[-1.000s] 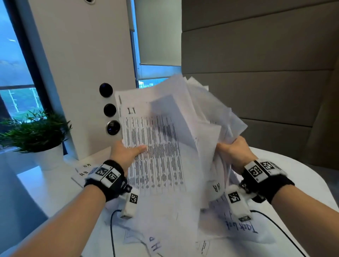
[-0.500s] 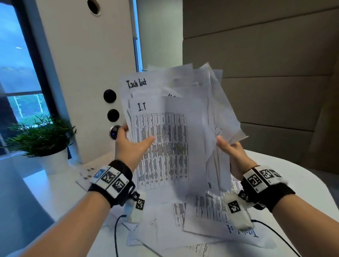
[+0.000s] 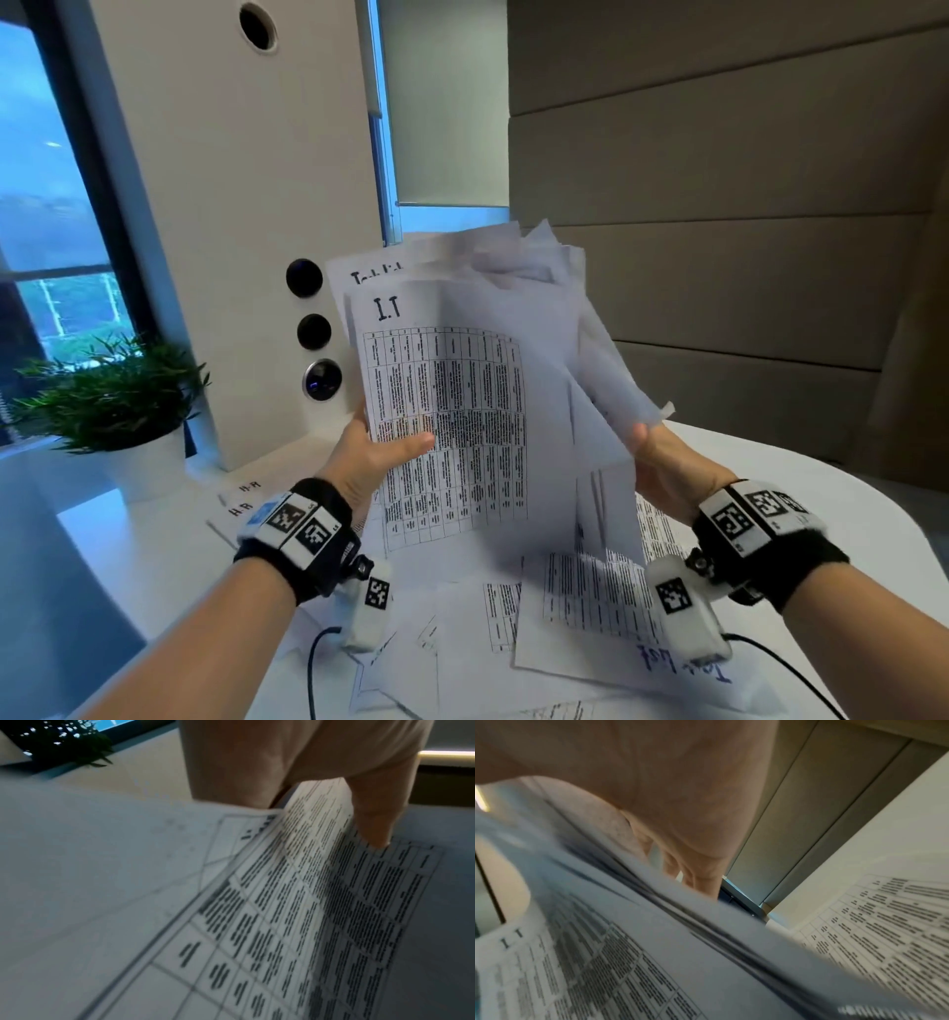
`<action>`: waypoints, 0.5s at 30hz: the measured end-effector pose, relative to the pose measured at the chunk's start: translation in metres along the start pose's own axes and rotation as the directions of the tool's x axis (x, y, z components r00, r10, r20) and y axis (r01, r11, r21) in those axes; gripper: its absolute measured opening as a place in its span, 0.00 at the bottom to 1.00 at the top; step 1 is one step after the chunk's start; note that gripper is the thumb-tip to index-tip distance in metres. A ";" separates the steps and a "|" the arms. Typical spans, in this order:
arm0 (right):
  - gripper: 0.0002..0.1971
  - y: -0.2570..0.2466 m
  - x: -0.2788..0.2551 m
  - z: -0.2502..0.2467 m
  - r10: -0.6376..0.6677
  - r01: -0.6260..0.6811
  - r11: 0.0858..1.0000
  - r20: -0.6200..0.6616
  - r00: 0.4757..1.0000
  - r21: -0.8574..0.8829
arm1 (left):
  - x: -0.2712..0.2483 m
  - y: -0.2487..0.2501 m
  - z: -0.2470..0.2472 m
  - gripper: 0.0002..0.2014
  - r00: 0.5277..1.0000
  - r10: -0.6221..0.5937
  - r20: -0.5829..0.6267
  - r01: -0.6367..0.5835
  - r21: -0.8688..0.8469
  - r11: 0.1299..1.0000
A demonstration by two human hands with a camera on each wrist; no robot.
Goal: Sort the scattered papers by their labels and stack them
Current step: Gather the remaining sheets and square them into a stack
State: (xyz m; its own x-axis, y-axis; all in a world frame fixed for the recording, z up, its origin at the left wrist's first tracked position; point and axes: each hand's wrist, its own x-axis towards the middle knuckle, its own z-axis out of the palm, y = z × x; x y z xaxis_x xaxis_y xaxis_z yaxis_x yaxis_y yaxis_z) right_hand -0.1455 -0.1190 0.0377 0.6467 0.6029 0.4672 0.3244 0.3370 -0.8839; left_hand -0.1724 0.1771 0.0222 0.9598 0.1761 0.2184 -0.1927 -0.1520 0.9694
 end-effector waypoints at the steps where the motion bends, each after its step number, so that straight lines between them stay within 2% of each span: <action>1: 0.40 -0.004 -0.002 0.000 0.001 -0.001 1.000 0.017 1.000 0.017 | -0.003 0.001 0.003 0.56 1.000 -0.014 0.010 0.014 0.010 1.000; 3: 0.34 -0.011 -0.002 -0.001 0.012 -0.013 1.000 0.046 0.999 0.012 | -0.006 -0.002 0.010 0.51 0.998 -0.056 -0.020 0.057 0.070 0.996; 4: 0.31 -0.014 0.001 0.000 0.039 -0.038 0.999 0.019 0.999 -0.018 | -0.005 -0.002 0.012 0.41 0.998 -0.025 -0.052 0.030 0.098 0.995; 5: 0.31 -0.017 0.006 0.000 0.069 -0.070 0.995 -0.008 0.998 -0.065 | -0.005 0.000 0.015 0.28 0.996 0.006 -0.094 0.004 0.108 0.994; 6: 0.36 -0.016 0.012 -0.003 0.090 -0.097 0.987 -0.061 0.994 -0.124 | -0.003 0.002 0.017 0.19 0.991 0.041 -0.130 -0.026 0.113 0.993; 7: 0.40 -0.017 0.016 -0.005 0.082 -0.103 0.976 -0.118 0.990 -0.190 | -0.002 0.006 0.018 0.16 0.983 0.059 -0.172 -0.040 0.109 0.993; 9: 0.38 -0.018 0.024 -0.012 0.036 -0.081 0.973 -0.206 0.978 -0.215 | 0.001 0.012 0.015 0.17 0.965 0.098 -0.245 -0.079 0.084 0.993; 11: 0.28 -0.021 0.023 -0.017 0.018 -0.040 0.994 -0.212 0.977 -0.097 | 0.002 0.017 0.011 0.17 0.943 0.146 -0.298 -0.132 0.069 0.989; 12: 0.25 -0.022 0.021 -0.017 0.029 -0.037 0.999 -0.190 0.981 -0.036 | 0.001 0.017 0.009 0.16 0.935 0.174 -0.310 -0.159 0.072 0.985; 14: 0.30 -0.019 0.015 -0.012 0.060 -0.058 0.998 -0.109 0.992 0.019 | -0.005 0.020 0.010 0.17 0.927 0.225 -0.299 -0.207 0.091 0.974; 15: 0.37 -0.016 0.012 -0.010 0.091 -0.090 0.996 -0.075 0.993 0.023 | -0.009 0.019 0.011 0.18 0.933 0.229 -0.279 -0.208 0.103 0.973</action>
State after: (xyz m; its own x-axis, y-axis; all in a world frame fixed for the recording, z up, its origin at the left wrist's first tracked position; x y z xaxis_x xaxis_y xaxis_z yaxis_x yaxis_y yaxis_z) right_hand -0.1359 -0.1237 0.0570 0.7233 0.5753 0.3818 0.2492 0.2982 -0.9214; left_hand -0.1822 0.1624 0.0373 0.7942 0.4005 0.4570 -0.3662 -0.2848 0.8859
